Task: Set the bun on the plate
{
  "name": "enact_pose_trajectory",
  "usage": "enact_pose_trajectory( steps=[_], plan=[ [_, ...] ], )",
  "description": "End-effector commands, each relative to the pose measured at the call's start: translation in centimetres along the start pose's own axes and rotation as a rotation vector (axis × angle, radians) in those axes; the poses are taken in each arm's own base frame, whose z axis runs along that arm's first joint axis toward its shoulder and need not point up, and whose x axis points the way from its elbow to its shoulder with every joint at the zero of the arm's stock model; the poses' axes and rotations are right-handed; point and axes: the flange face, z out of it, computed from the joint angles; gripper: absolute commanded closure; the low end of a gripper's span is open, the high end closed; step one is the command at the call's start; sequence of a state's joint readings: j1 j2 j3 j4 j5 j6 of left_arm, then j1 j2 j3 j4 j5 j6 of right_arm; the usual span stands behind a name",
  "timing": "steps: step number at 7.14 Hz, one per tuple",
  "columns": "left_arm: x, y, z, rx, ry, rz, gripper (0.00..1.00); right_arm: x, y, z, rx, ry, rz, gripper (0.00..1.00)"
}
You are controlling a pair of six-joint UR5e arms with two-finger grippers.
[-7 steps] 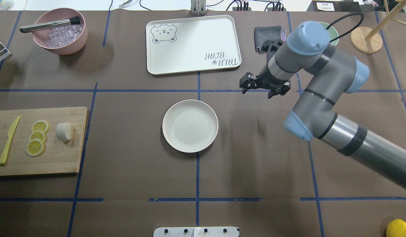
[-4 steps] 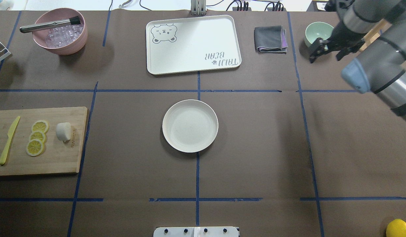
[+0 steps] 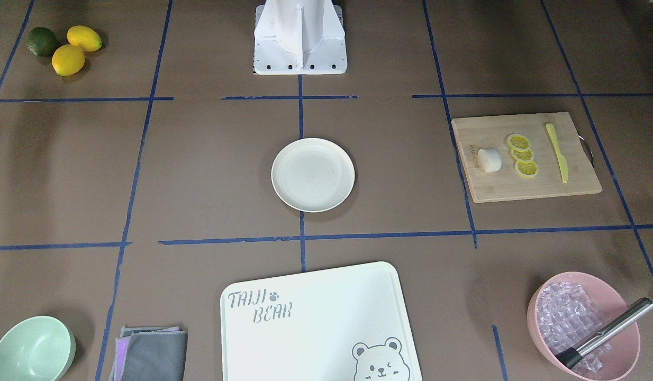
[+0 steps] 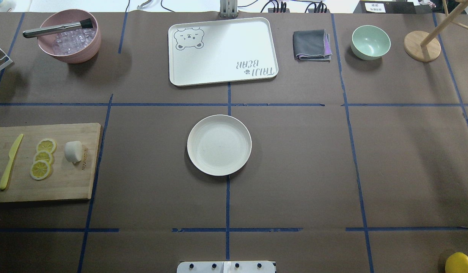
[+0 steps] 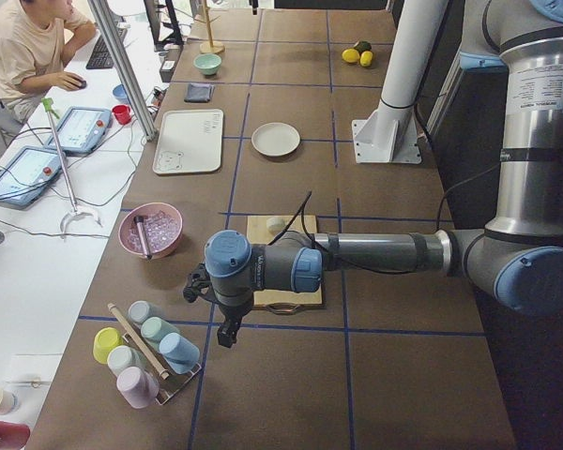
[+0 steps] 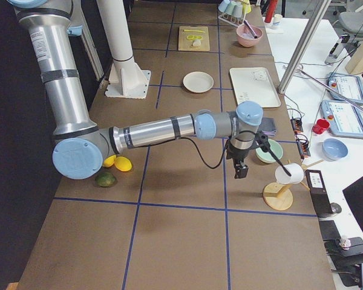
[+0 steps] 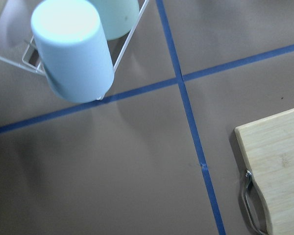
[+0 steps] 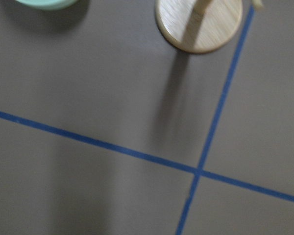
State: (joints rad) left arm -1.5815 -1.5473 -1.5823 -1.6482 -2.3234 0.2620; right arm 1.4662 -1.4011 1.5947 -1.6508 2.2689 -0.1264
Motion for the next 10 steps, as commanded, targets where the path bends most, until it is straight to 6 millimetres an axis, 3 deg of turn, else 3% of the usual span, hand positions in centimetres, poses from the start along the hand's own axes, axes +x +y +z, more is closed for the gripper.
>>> enact_pose_trajectory(
  steps=[1,2,3,4,6,7,9,10],
  plan=[
    [0.8,-0.8,-0.1,0.012,0.025,0.016,0.00,5.5,8.5,2.0,-0.029,0.000,0.071,0.00],
    [2.1,-1.7,-0.8,0.045,0.104,-0.040,0.00,5.6,9.3,2.3,-0.030,-0.001,0.075,0.00],
    [5.4,-3.1,-1.0,0.082,0.121,0.016,0.00,5.4,9.3,2.0,-0.023,0.000,0.077,0.00],
    [9.9,-4.7,0.9,0.037,0.145,-0.030,0.00,5.2,9.5,1.9,-0.022,-0.001,0.078,0.00],
    [19.0,-5.7,0.6,0.006,0.173,-0.192,0.00,5.1,9.9,1.9,-0.022,-0.001,0.078,0.00],
    [22.9,-5.9,2.0,0.001,0.163,-0.212,0.00,5.1,9.9,1.8,-0.021,-0.001,0.077,0.00],
    [31.5,-5.5,7.7,0.036,0.127,-0.278,0.00,4.7,10.2,1.5,-0.014,0.001,0.078,0.00],
    [34.7,-4.8,10.2,0.034,0.108,-0.287,0.00,4.7,10.2,1.5,-0.014,-0.001,0.078,0.00]
  ],
)
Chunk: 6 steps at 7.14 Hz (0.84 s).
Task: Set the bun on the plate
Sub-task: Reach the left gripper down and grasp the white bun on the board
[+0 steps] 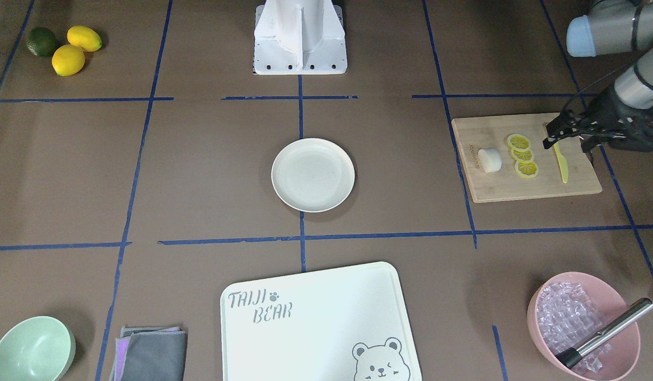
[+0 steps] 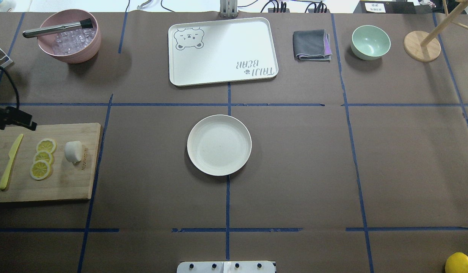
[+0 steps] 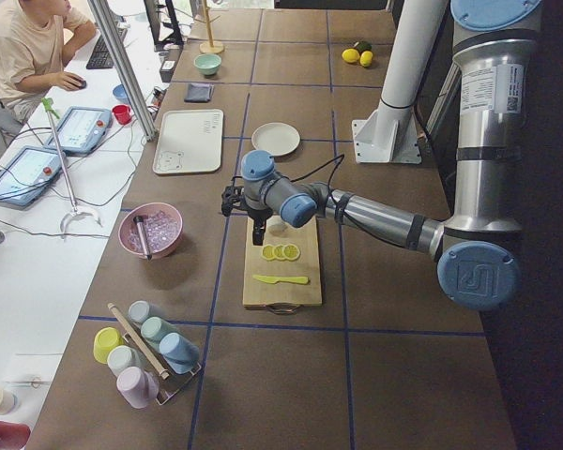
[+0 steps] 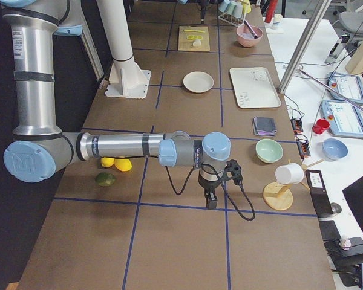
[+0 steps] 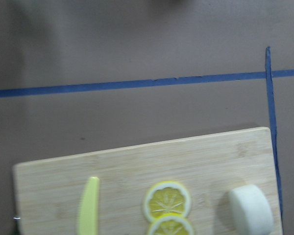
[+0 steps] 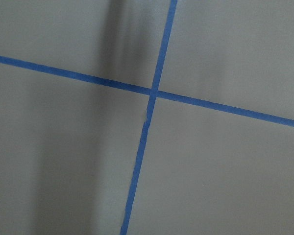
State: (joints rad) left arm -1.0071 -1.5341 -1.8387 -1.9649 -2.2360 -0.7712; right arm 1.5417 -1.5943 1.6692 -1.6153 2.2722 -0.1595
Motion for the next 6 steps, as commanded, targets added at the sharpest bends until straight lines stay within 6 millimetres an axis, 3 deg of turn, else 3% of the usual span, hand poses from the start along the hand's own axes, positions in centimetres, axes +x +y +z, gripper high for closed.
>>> enact_pose_trajectory(
  steps=[1,2,4,6],
  plan=[
    [6.5,3.4,5.9,0.008,-0.030,-0.035,0.00,-0.1,0.1,-0.1,0.002,-0.001,0.000,0.00],
    [7.6,3.7,6.7,0.003,-0.031,-0.020,0.00,-0.1,0.2,0.0,0.000,0.000,0.001,0.00],
    [7.7,4.4,8.1,-0.022,-0.042,-0.010,0.02,0.0,0.3,0.1,-0.002,-0.001,0.002,0.00],
    [8.0,3.5,9.2,-0.027,-0.050,-0.018,0.33,0.0,0.3,0.0,-0.001,-0.001,0.001,0.00]
  ],
)
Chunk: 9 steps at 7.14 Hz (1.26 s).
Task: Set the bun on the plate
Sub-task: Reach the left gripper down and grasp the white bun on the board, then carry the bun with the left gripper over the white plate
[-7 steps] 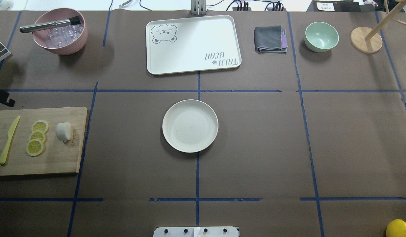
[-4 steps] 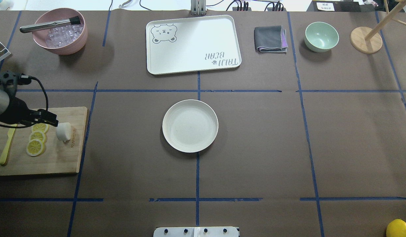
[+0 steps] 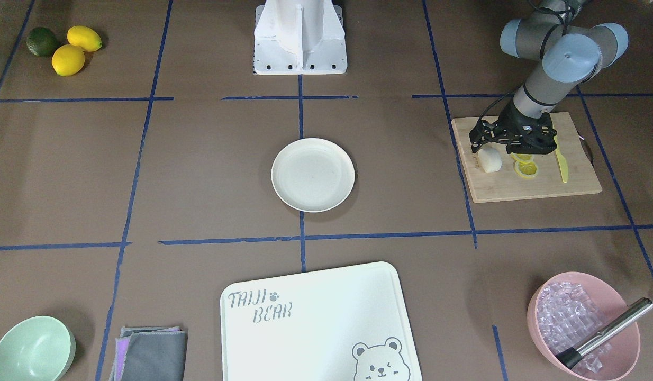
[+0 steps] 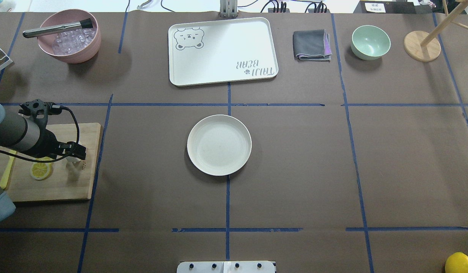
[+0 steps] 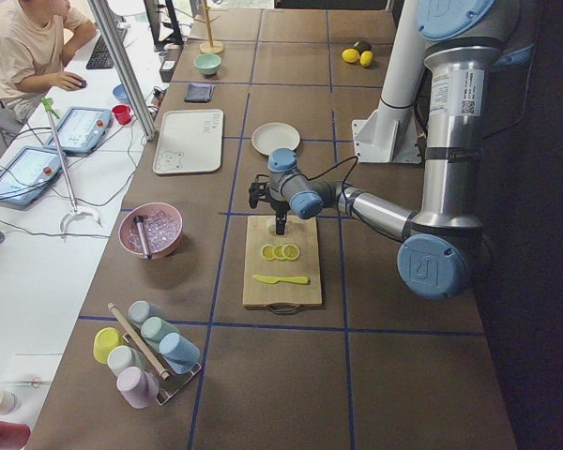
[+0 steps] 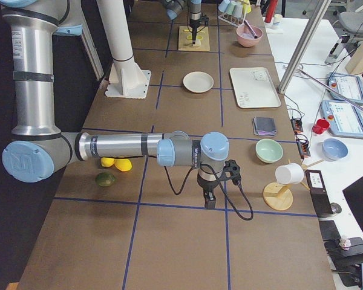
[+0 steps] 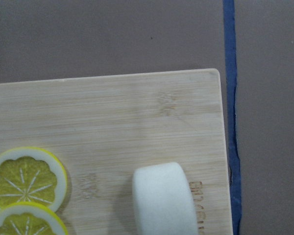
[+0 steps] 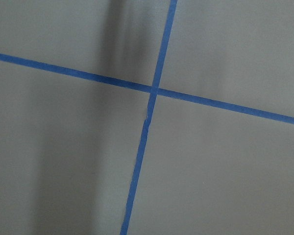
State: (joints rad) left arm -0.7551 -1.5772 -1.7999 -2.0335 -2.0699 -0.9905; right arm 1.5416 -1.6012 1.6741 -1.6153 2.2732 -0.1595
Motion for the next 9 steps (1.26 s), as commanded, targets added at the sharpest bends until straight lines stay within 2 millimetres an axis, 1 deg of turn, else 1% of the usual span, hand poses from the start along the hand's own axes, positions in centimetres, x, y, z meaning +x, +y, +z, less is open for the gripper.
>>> enact_pose_trajectory(
  steps=[1,2,3,4,5,6,7,8,9],
  plan=[
    [0.7,-1.0,1.0,-0.005,-0.004,-0.004,0.50,0.0,0.1,0.0,-0.001,0.000,0.000,0.00],
    [0.8,-1.0,1.0,-0.005,-0.003,-0.003,0.65,0.0,0.1,0.0,-0.001,0.000,0.000,0.00],
    [1.0,-1.0,0.5,-0.002,0.002,-0.001,0.74,0.0,0.1,0.0,-0.001,0.000,0.000,0.00],
    [1.8,-0.9,-0.3,0.002,0.013,0.005,0.75,0.0,0.1,0.0,-0.001,0.000,0.000,0.00],
    [3.8,-1.4,-1.7,0.007,0.020,0.007,0.75,0.0,0.2,0.1,-0.002,0.000,0.001,0.00],
    [8.2,-3.0,-3.8,0.007,0.012,-0.002,0.75,0.0,0.2,0.1,-0.002,-0.002,0.001,0.00],
    [14.0,-5.1,-6.1,0.013,0.019,-0.039,0.74,0.0,0.2,0.1,-0.002,-0.002,0.001,0.00],
    [20.3,-4.7,-6.9,-0.011,0.043,-0.049,0.73,0.0,0.2,0.1,-0.002,-0.007,0.002,0.00],
    [27.0,-3.0,-5.8,-0.011,0.053,-0.066,0.72,0.0,0.2,0.1,-0.002,-0.007,0.004,0.00]
  ],
)
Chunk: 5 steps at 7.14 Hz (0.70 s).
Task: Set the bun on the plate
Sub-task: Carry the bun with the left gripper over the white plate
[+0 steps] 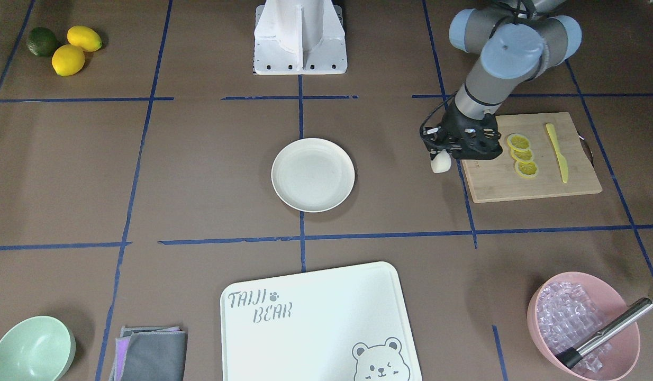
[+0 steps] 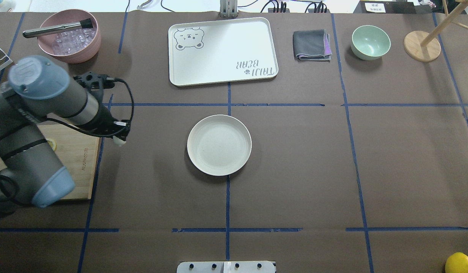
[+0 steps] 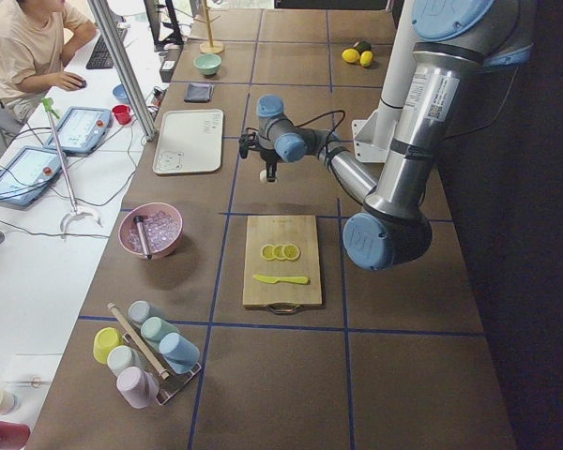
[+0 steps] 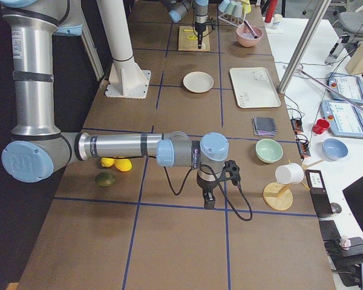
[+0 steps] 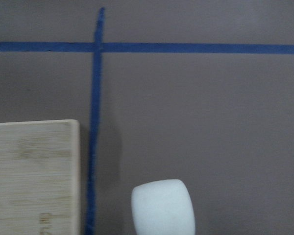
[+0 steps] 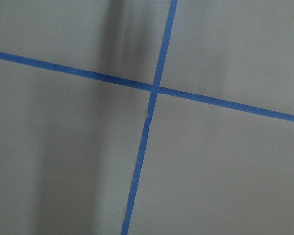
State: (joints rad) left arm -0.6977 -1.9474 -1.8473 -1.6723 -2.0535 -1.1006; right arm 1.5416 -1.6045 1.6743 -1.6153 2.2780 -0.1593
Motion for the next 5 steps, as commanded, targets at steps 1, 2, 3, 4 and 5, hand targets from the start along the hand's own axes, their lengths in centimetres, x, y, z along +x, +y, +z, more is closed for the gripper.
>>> enact_pose_trajectory(
  steps=[1,2,3,4,5],
  plan=[
    [14.2,1.9,2.0,0.037,0.010,-0.035,0.71,0.1,0.0,0.1,-0.001,-0.002,0.003,0.00],
    [19.7,2.6,4.2,0.040,0.004,-0.041,0.71,0.1,0.0,0.1,-0.001,-0.002,0.001,0.00],
    [22.9,2.2,5.7,0.042,-0.015,-0.038,0.71,0.1,0.0,0.1,-0.003,-0.002,0.002,0.00],
    [24.0,2.6,7.1,0.029,-0.028,-0.030,0.66,0.2,0.1,0.3,-0.005,-0.002,0.004,0.00],
    [23.9,3.1,8.0,0.024,-0.018,-0.020,0.46,0.1,0.0,0.1,-0.003,-0.002,0.002,0.00]
  ],
)
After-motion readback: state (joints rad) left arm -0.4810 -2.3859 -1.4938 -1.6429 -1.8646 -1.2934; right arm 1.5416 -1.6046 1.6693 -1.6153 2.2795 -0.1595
